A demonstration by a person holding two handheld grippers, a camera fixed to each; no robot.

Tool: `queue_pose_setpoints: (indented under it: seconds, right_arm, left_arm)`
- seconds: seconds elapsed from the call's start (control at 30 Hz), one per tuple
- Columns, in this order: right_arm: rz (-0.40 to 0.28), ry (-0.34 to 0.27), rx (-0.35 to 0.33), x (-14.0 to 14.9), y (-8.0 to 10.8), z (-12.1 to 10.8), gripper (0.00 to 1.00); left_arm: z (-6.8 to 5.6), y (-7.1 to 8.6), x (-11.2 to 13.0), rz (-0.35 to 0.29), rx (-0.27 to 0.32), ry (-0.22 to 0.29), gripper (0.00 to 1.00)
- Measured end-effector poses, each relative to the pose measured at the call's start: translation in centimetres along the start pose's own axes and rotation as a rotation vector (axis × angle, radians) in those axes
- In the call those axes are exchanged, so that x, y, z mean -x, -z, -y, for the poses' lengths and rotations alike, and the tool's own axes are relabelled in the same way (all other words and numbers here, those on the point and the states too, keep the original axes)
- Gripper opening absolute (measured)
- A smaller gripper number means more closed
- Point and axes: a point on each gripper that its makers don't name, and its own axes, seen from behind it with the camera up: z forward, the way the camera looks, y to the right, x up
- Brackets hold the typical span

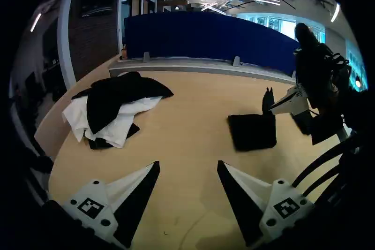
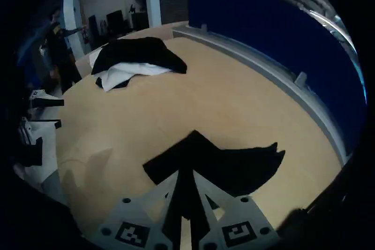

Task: Fold towel

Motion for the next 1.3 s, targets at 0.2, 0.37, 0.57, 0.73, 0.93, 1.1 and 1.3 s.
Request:
queue_pose_setpoints:
  seconds: [0.2,0.37,0.57,0.73,0.93,1.1,1.3]
  right_arm:
    - [0.041,-0.034,-0.065,1.6,-4.0,3.5,0.07]
    - [0.081,-0.066,-0.095,3.6,-5.8,4.9,0.07]
    - [0.1,-0.073,-0.1,4.5,-5.8,5.0,0.07]
    - [0.093,-0.072,-0.093,4.4,-5.5,4.7,0.11]
    - [0.067,-0.072,-0.099,3.8,-4.8,4.7,0.39]
    - [0.041,-0.078,-0.094,3.4,-4.0,4.4,0.51]
    - [0.013,-0.101,-0.071,3.3,-3.1,3.6,0.76]
  left_arm:
    - [0.1,0.2,0.5,0.003,0.002,0.006,0.91]
    - [0.2,0.2,0.9,0.007,0.006,0.026,0.91]
    - [0.4,0.2,1.0,0.008,0.005,0.027,0.91]
    - [0.3,0.2,1.0,0.008,0.007,0.024,0.91]
    - [0.2,0.3,0.9,0.007,0.007,0.02,0.91]
    - [0.1,0.2,0.8,0.005,0.007,0.021,0.91]
    - [0.0,0.2,0.7,0.004,0.006,0.021,0.91]
